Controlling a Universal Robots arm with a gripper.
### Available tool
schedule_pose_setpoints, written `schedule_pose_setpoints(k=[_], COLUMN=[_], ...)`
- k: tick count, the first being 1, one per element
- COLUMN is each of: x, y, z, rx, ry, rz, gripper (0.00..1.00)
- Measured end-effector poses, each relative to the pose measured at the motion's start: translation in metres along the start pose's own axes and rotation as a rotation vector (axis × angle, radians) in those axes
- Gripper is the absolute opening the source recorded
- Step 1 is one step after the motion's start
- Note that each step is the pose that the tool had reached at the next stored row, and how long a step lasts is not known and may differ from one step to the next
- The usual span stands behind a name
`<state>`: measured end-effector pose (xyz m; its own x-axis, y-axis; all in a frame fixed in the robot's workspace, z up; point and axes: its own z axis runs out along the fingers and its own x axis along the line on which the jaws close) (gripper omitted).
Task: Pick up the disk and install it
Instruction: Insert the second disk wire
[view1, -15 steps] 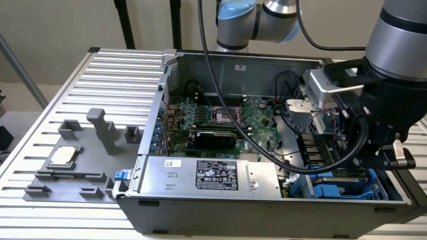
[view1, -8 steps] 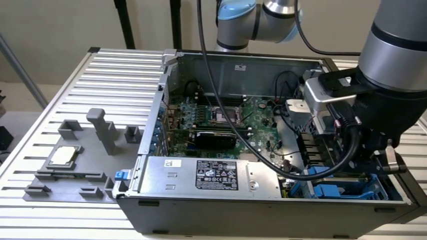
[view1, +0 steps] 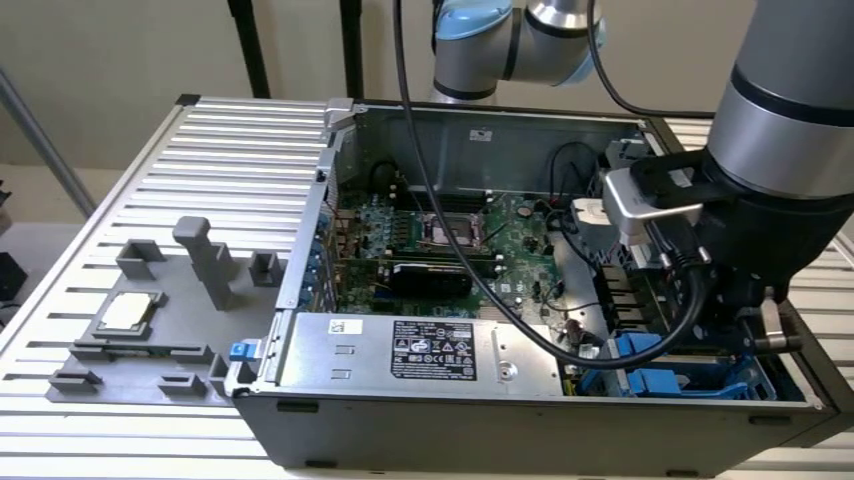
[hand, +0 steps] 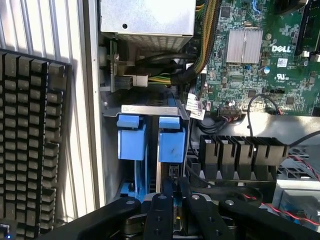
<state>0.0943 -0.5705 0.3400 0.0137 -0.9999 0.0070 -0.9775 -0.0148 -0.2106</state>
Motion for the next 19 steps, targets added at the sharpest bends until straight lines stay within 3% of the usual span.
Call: schedule_pose_setpoints(k=[8, 19], x=[-0.0001, 0.0000], y=[0.0004, 0.0013], z=[0.0022, 0.0061], rx=[0.0085, 0.0088], ry=[-0.0133, -0.0162], rz=[0.003, 0.004], gripper=[0.16, 0.16])
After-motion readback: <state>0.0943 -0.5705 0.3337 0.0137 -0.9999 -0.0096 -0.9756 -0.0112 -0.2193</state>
